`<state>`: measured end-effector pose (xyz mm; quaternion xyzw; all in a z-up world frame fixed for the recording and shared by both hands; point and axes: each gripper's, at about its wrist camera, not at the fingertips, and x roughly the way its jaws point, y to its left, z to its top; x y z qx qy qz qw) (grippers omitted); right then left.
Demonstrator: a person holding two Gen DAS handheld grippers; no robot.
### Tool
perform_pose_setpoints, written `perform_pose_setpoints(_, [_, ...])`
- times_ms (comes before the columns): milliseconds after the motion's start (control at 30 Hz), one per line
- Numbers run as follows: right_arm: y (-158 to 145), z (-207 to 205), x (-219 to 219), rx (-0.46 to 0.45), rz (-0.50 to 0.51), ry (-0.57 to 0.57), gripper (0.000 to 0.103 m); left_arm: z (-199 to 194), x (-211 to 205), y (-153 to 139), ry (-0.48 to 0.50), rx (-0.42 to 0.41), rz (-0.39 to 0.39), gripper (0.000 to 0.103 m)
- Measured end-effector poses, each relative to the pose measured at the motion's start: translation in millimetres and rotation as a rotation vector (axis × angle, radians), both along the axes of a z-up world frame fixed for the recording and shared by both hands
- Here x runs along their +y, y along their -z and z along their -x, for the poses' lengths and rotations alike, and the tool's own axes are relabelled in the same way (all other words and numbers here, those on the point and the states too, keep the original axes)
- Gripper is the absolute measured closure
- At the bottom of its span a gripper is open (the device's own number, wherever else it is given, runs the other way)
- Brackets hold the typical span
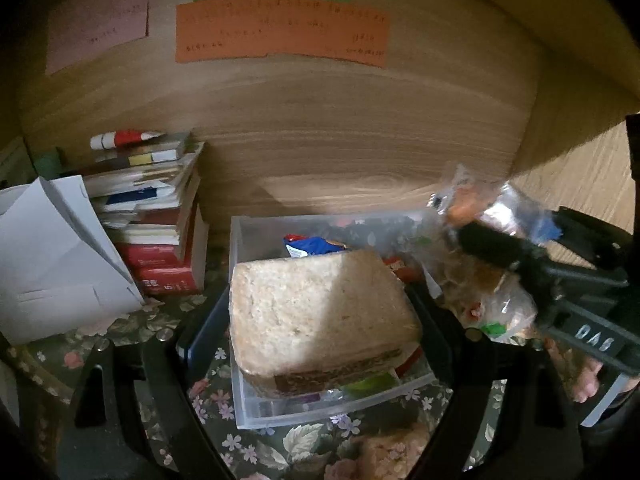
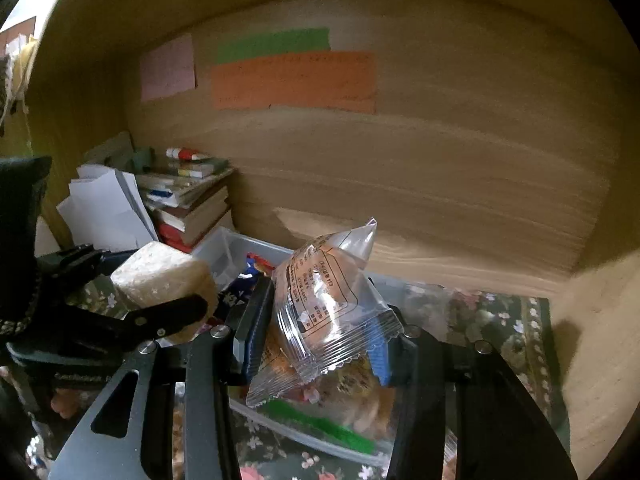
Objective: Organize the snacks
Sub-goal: 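Carry the bread block and pastry into the clear box and open both grippers, then grasp the clear bag of round buns with the left gripper while the right grasps the orange-wrapped bar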
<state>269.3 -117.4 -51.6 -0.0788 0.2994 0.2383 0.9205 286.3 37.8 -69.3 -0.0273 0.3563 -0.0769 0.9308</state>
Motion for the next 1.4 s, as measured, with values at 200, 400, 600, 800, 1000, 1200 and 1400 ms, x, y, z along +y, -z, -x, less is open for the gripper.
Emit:
perform_pose_setpoints(200, [2.4,0.0,1.0,0.007,0.007,0.004,0.05,3.9,4.9,-6.7,-0.013,-0.03,0.006,0.014])
perform_pose_setpoints(400, [-11.5,15.1,-13.0,-0.044,-0.012,0.017,0.047,22.6,6.6,-21.7,-0.007,-0.078,0.003,0.013])
perform_pose_setpoints(600, [-16.0,35.9,-36.2,-0.065,-0.007,0.049,0.045,50.4,-0.5,-24.6,0.012,-0.092,-0.026,0.011])
perform_pose_setpoints(800, [-8.5,50.3,-71.0,-0.053,0.021,0.123,0.045,74.2,-6.5,-10.7,0.01,-0.065,-0.023,0.01])
perform_pose_setpoints(1000, [11.7,50.0,-102.0,0.01,0.04,0.183,0.036,84.5,-15.3,17.1,0.006,0.009,-0.012,0.01])
perform_pose_setpoints(1200, [40.8,36.9,-119.4,0.106,0.077,0.199,0.035,87.1,-24.1,45.8,0.002,0.087,0.005,0.01])
perform_pose_setpoints(1400, [63.7,19.7,-122.5,0.194,0.081,0.175,0.035,83.7,-32.8,68.3,0.015,0.139,0.012,0.012])
